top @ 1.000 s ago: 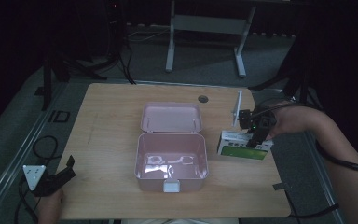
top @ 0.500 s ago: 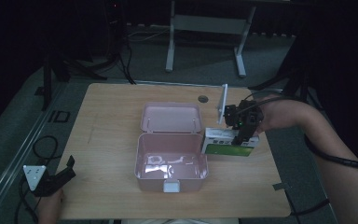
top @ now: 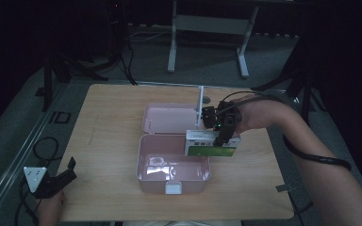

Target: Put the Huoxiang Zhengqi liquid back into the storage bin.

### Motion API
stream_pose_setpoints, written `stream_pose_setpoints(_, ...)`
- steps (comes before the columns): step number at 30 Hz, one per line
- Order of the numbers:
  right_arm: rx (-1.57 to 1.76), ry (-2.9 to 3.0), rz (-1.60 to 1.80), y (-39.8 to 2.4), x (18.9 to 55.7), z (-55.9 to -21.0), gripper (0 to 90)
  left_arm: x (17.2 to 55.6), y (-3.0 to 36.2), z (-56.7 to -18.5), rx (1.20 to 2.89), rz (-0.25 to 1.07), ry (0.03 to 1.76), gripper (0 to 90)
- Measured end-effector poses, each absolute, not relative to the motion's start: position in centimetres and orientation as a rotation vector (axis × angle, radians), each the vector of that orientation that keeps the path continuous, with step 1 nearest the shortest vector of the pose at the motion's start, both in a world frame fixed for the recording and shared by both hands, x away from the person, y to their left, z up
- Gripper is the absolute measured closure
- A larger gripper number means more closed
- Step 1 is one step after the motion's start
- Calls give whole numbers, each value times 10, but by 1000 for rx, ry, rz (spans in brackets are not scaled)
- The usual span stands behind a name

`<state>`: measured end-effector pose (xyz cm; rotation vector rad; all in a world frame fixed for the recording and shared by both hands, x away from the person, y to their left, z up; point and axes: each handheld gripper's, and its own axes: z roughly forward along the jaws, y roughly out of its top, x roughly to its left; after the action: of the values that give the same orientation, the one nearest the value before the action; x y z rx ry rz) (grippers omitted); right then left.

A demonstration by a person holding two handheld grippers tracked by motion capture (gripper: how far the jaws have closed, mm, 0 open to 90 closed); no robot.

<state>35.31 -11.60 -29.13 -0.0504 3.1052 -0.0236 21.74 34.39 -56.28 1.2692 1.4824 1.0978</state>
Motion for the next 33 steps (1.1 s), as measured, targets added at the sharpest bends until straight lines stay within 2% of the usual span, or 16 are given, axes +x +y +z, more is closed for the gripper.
stream_pose_setpoints(17, -181, 3132, -33, -56, 338, -304, 619, 217, 344, -563, 1267, 1090, 1480, 21)
stream_pose_setpoints(26, -241, 3147, -48, -36, 331, -324, 619, 217, 345, -563, 1273, 1088, 1477, 21)
stream_pose_setpoints(33, -213, 3169, -65, -37, 334, -351, 619, 217, 345, -563, 1272, 1087, 1476, 21)
